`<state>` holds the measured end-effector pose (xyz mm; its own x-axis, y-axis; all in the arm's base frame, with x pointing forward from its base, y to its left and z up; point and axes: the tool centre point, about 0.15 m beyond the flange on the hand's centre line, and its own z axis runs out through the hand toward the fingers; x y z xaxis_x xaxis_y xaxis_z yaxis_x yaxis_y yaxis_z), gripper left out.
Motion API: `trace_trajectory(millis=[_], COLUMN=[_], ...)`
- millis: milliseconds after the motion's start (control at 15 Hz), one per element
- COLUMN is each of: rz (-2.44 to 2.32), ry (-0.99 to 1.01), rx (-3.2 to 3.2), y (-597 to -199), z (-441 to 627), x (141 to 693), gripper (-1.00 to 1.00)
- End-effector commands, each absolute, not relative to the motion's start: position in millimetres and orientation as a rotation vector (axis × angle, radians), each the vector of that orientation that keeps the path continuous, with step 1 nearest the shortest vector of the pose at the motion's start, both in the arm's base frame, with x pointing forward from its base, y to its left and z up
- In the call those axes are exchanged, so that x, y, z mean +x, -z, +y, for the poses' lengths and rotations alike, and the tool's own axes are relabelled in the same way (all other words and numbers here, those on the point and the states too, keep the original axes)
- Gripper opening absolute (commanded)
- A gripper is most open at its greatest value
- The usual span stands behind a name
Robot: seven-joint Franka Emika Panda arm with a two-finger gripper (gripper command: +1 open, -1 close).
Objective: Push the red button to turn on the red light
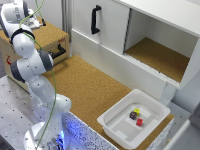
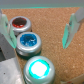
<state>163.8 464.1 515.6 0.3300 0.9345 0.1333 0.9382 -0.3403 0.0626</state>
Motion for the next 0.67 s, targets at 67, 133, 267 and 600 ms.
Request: trace_trajectory(millis=[67, 133, 267, 600], rz=[-1.952, -1.967, -1.935, -1.996], ry=[0.091, 0.081, 0.052, 0.006], rx=[-2.581, -2.589, -2.608, -2.609], y=[-524.6, -524.7, -526.1, -520.2], z=[531.2, 542.7, 561.9, 615.8], x=[167.3, 168.7, 172.3, 180.7], gripper=[1.00, 1.00, 1.00, 1.00])
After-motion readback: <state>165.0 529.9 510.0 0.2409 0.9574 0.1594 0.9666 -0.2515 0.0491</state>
